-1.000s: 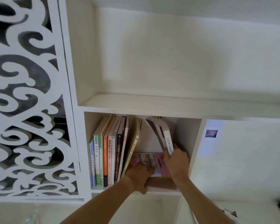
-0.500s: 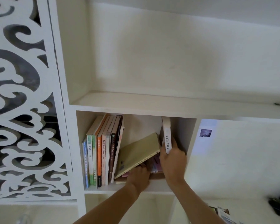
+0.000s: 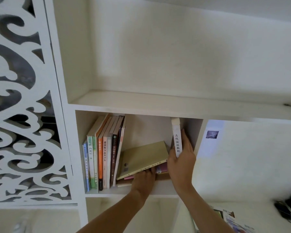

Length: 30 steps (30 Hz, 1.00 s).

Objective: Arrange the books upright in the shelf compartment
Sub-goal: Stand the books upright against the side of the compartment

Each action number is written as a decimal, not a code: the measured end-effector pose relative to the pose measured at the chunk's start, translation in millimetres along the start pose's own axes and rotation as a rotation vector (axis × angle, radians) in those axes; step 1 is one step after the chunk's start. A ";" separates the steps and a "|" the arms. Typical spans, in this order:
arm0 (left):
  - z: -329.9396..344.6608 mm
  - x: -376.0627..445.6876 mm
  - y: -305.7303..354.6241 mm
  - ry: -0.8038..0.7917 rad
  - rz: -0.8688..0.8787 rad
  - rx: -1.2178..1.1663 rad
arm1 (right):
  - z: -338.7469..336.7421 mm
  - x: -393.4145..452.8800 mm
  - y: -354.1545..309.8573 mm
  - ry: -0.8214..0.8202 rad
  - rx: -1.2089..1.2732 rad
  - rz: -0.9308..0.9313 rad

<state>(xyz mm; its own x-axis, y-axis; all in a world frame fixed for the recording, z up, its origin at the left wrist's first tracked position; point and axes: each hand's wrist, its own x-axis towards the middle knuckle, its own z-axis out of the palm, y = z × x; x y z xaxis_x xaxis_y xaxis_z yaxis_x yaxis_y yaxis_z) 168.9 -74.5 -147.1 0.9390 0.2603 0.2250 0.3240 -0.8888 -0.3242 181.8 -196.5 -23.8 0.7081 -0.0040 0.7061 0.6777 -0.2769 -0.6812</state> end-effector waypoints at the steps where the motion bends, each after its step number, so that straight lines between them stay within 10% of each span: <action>1: 2.2 2.0 -1.2 0.004 0.013 0.024 | 0.2 -2.6 -1.5 -0.013 -0.001 0.012; 18: -8.4 -8.5 -17.7 0.070 0.222 -0.027 | -19.3 -12.1 -6.5 -0.314 -0.448 0.115; 30: -28.5 1.6 -27.3 0.189 0.029 -0.227 | -20.1 -23.3 -27.7 -0.160 -0.478 -0.124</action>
<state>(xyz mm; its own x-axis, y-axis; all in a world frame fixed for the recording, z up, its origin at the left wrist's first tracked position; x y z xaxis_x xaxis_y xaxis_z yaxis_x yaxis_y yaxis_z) 158.3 -60.5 -111.7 0.9022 0.1778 0.3930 0.2437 -0.9619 -0.1242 142.6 -208.1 -17.5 0.6748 0.1931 0.7123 0.6186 -0.6743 -0.4032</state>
